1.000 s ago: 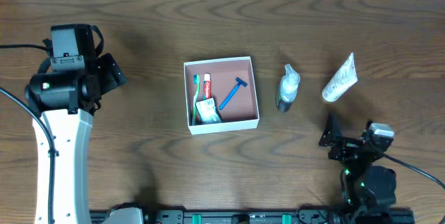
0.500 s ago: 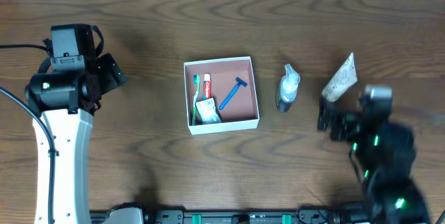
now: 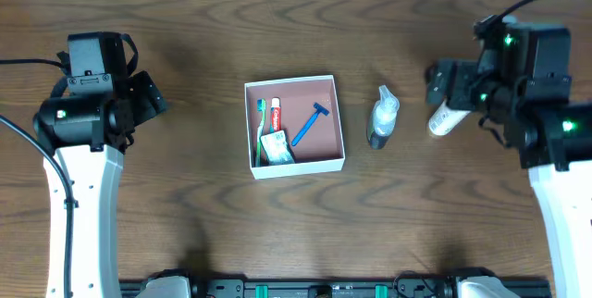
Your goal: Pack container
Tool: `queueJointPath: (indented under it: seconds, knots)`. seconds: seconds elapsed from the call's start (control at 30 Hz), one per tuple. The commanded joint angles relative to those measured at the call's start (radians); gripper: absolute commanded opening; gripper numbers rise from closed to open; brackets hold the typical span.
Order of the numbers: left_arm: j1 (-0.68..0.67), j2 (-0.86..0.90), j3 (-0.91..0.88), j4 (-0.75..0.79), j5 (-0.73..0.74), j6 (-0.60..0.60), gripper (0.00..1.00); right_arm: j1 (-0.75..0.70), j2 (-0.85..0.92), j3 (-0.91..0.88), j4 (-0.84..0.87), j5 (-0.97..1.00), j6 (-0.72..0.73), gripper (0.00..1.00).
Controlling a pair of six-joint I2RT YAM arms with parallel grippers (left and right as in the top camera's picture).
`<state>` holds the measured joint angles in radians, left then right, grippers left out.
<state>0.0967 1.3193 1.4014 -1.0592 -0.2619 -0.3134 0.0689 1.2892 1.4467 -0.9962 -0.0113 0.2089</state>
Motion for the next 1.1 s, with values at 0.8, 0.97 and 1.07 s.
queueJointPath:
  seconds: [0.8, 0.97, 1.07]
  knots:
    - [0.005, 0.002, 0.003, -0.003, -0.009, 0.009, 0.98, -0.121, 0.327, 0.024, -0.054, 0.045, -0.056, 0.01]
    - [0.005, 0.002, 0.003, -0.003, -0.009, 0.009, 0.98, -0.117, 0.289, 0.026, -0.07, 0.048, -0.016, 0.01]
    - [0.005, 0.002, 0.003, -0.003, -0.009, 0.009, 0.98, -0.096, 0.219, 0.042, -0.071, 0.048, 0.013, 0.01]
